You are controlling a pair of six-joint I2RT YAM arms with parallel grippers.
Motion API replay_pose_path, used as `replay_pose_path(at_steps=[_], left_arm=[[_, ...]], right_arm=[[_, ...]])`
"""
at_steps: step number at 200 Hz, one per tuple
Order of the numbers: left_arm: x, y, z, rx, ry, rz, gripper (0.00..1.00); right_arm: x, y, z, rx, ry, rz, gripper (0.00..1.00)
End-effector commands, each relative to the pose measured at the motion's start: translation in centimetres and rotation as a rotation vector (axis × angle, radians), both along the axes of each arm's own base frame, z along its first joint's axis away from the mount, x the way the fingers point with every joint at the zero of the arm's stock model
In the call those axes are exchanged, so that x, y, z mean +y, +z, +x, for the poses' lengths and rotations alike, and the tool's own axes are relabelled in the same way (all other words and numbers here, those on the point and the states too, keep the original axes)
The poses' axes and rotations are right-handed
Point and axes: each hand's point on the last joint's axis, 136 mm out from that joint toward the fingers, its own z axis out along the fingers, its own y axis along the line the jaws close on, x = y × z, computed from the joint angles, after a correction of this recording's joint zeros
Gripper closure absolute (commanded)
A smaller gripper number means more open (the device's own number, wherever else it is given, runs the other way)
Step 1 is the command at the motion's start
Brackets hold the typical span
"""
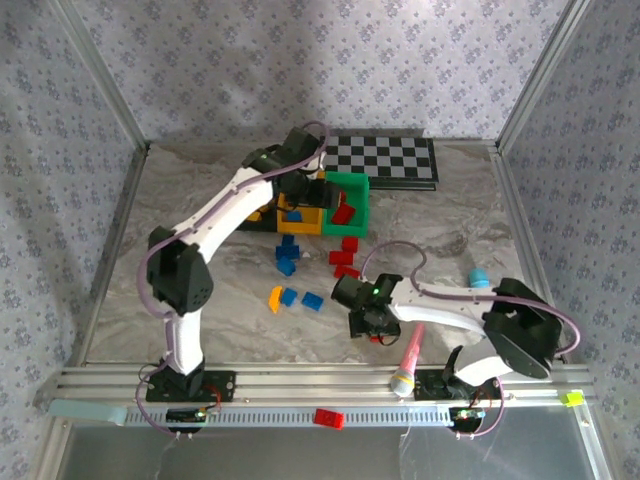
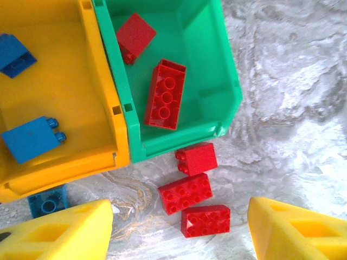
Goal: Sort the legos into containers by color
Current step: Pick up the lego from the bottom-center of the table, then place the lego in the container.
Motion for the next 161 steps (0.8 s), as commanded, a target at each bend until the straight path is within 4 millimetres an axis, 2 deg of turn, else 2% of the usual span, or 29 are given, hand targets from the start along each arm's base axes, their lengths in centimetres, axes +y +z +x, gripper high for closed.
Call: replay_pose_path(at_steps=[1, 36, 69, 96, 121, 127, 144, 161], left_arm=[[0.7, -0.8, -0.2, -0.022, 0.012, 0.004, 0.34], [4.3, -3.0, -2.1, 0.007, 0.060, 0.046, 0.34], [8.6, -4.8, -4.4, 0.028, 0.141, 0.069, 0.34], [11.3, -5.9, -6.6, -0.004, 0.172, 0.107, 0.34], [13.0, -6.4, -8.9, -0.006, 0.187, 0.114, 0.34], [13.4, -6.6, -9.3, -0.005, 0.195, 0.115, 0.34], [14.1, -7.1, -10.4, 0.006, 0.203, 0.116, 0.34], [14.4, -7.7, -11.2, 0.030, 0.211, 0.117, 0.34]], right_arm=[[-0.7, -1.1, -0.2, 0.009, -0.043, -0.075, 0.43], [0.8, -0.2, 1.2, -0.042, -0.008, -0.064, 0.62], [2.7, 2.6, 4.3, -0.126, 0.039, -0.002, 0.66], [4.0, 5.7, 9.4, -0.214, 0.047, 0.081, 0.66], [4.1, 8.9, 15.3, -0.316, 0.027, 0.134, 0.66], [4.5, 10.3, 17.3, -0.353, 0.002, 0.162, 0.65], [4.4, 11.4, 21.4, -0.401, 0.013, 0.169, 0.65], [4.3, 11.7, 25.3, -0.448, 0.014, 0.143, 0.62]])
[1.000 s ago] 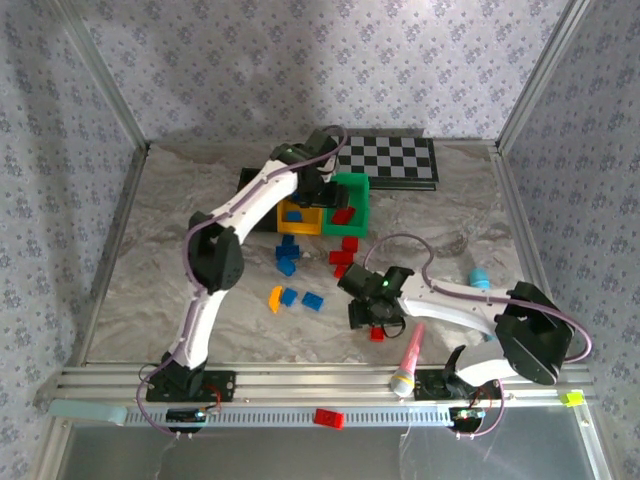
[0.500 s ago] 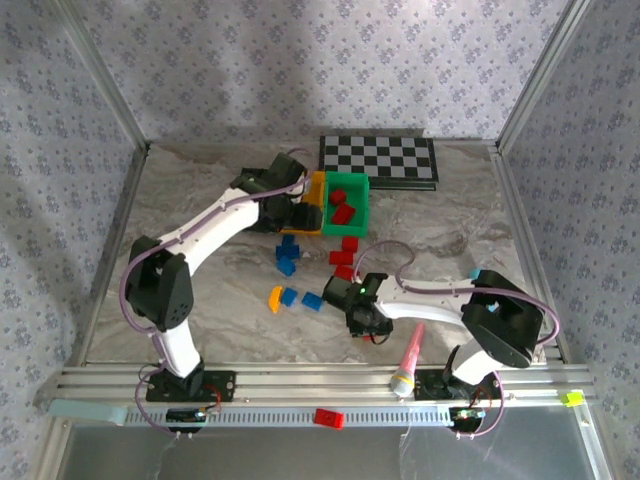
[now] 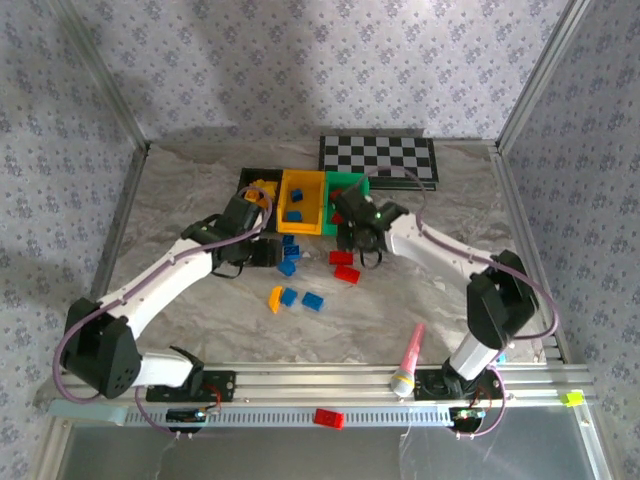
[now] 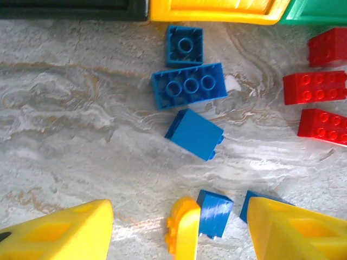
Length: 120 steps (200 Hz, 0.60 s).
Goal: Sort the legos into containers by color
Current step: Place the lego in the container.
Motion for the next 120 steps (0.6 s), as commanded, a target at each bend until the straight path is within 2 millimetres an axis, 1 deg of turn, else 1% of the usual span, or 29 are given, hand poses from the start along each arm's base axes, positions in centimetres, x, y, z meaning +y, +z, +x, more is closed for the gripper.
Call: replay_pose_path(at_steps=[1, 6, 13, 23, 28, 36, 48, 63, 72, 76, 86, 102, 120], left_arm=[[0.5, -0.3, -0.6, 0.003, 0.030, -0.005, 0.34], [0.5, -0.3, -0.7, 0.007, 0.033, -0.013, 0.34], [0.4, -0.4, -0.9, 0.011, 0.033, -0.024, 0.34], [0.2, -0.4, -1.1, 0.012, 0.033, -0.038, 0.34], [0.1, -0.3, -1.1, 0.012, 0.032, -0.042, 0.34], [0.1, -0.2, -1.1, 0.011, 0.033, -0.043, 0.34], [0.1, -0.1, -1.1, 0.004, 0.031, -0.043, 0.34], [0.2, -0.1, -0.9, -0.004, 0.033, -0.040, 0.34], [0.0, -0.2, -0.7, -0.006, 0.030, -0.043, 0.34], [-0.1, -0.3, -0.6, -0.003, 0.028, -0.045, 0.34], [-0.7, -0.6, -0.4, 0.012, 0.013, -0.053, 0.34], [-1.7, -0.9, 0.1, 0.035, -0.015, -0.064, 0.34], [-2.9, -1.0, 0.7, 0.043, -0.041, -0.069, 0.34]], right_arm=[[-0.1, 0.5, 4.9, -0.077, 0.047, -0.064, 0.62], [0.0, 0.9, 6.1, -0.098, 0.051, -0.060, 0.61], [0.2, 0.8, 7.3, -0.107, 0.058, -0.067, 0.57], [0.4, 0.9, 9.0, -0.120, 0.054, -0.072, 0.41], [0.5, 1.1, 9.7, -0.121, 0.054, -0.076, 0.36], [0.6, 0.6, 10.3, -0.106, 0.058, -0.101, 0.32], [0.9, 0.5, 10.6, -0.103, 0.066, -0.108, 0.30], [1.4, 0.2, 10.0, -0.103, 0.076, -0.081, 0.30], [1.5, -0.3, 9.0, -0.095, 0.083, -0.066, 0.30], [1.7, 0.0, 9.0, -0.114, 0.082, -0.048, 0.30], [1.5, -0.6, 7.8, -0.107, 0.084, -0.033, 0.30], [1.2, -0.7, 6.1, -0.116, 0.086, -0.011, 0.30], [0.0, -0.9, 3.7, -0.121, 0.080, -0.022, 0.29]])
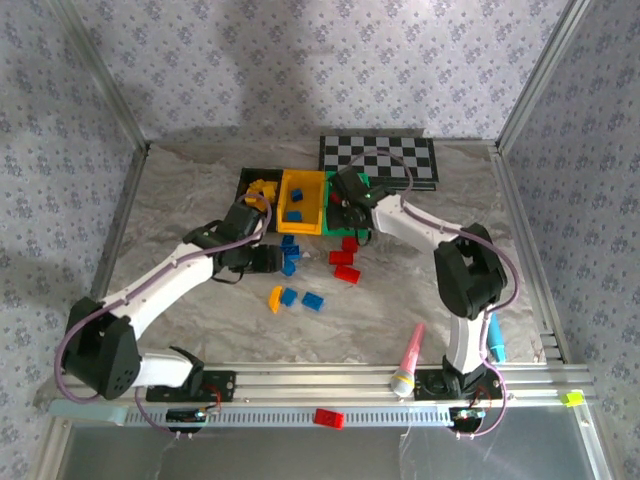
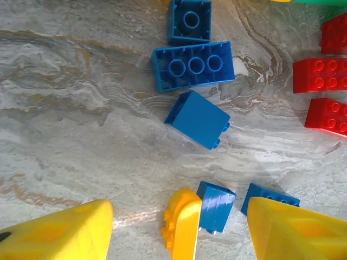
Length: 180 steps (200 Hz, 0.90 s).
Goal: Sort the legos into containers by color
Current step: Place the lego in the container, then pick up the lego from the center of the table.
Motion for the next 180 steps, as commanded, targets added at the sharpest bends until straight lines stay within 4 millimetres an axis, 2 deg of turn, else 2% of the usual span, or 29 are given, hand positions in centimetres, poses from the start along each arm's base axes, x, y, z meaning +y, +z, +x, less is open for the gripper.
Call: replay_pose_path(at_steps=[1, 16, 20, 50, 71, 91, 116, 136, 151, 166, 180], left_arm=[[-2.4, 1.0, 1.3, -0.016, -0.050, -0.049, 0.34], [-3.6, 1.0, 1.8, -0.016, -0.071, -0.055, 0.34], [-3.9, 1.1, 1.9, -0.020, -0.076, -0.059, 0.34], [-6.5, 0.6, 1.9, -0.007, -0.129, -0.061, 0.34], [-8.0, 0.1, 1.6, 0.002, -0.163, -0.050, 0.34], [-9.1, -0.6, 1.3, 0.015, -0.184, -0.041, 0.34], [-10.5, -1.1, 1.0, 0.035, -0.217, -0.032, 0.34], [-11.9, -1.4, 0.6, 0.045, -0.253, -0.022, 0.34], [-12.7, -1.9, 0.4, 0.056, -0.275, -0.012, 0.34], [-13.3, -2.4, 0.2, 0.069, -0.283, 0.000, 0.34], [-13.0, -2.9, 0.3, 0.084, -0.258, 0.023, 0.34]], right_arm=[[-0.5, 2.2, -2.0, -0.062, -0.003, 0.042, 0.29], [-1.5, 2.8, -3.7, -0.081, -0.019, 0.035, 0.29], [-2.3, 1.8, -4.8, -0.062, -0.024, 0.017, 0.29], [-5.6, 1.6, -8.4, -0.078, -0.088, 0.015, 0.29], [-8.3, 0.7, -10.9, -0.072, -0.148, 0.002, 0.28], [-10.5, -0.4, -12.5, -0.063, -0.208, 0.002, 0.27], [-12.0, -1.2, -13.6, -0.048, -0.249, 0.008, 0.27], [-12.4, -1.6, -14.0, -0.038, -0.259, 0.019, 0.27], [-11.8, -2.0, -14.0, -0.019, -0.246, 0.044, 0.27], [-10.3, -2.2, -14.0, -0.004, -0.208, 0.093, 0.27], [-8.4, -2.7, -14.1, 0.006, -0.159, 0.139, 0.26]])
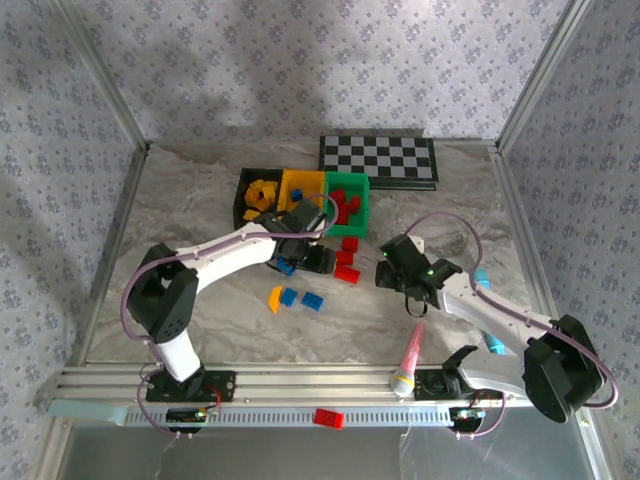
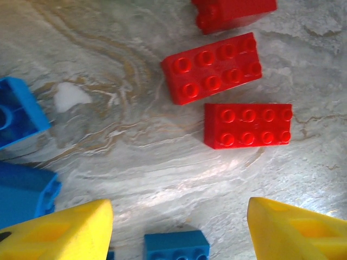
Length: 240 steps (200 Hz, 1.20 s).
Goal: Sort the legos into containers by color
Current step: Pick up the lego from the center of the table.
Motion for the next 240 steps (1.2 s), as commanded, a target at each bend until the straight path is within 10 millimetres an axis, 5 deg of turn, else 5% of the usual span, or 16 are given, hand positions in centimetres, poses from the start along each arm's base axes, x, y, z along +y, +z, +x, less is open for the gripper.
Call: replay_pose_path(at_steps=[1, 31, 90, 152, 240], left_arm=[[-0.2, -0.4, -0.1, 0.023, 0.011, 0.028, 0.34], [0.0, -1.3, 0.2, 0.058, 0.039, 0.050, 0.34], [1.4, -1.0, 0.4, 0.054, 0.085, 0.061, 0.34], [4.7, -0.7, 0.9, 0.060, 0.205, 0.037, 0.34], [6.1, 0.2, 1.7, 0.016, 0.246, 0.039, 0.34]], right_arm=[[2.9, -0.6, -0.2, 0.011, 0.056, 0.090, 0.26], [5.1, -2.4, -0.5, 0.055, 0.096, 0.073, 0.26], [10.5, -3.0, 1.2, 0.082, 0.302, -0.025, 0.25], [11.4, -4.5, 3.1, 0.235, 0.441, -0.066, 0.28], [11.3, -6.6, 0.8, 0.314, 0.479, -0.050, 0.59]])
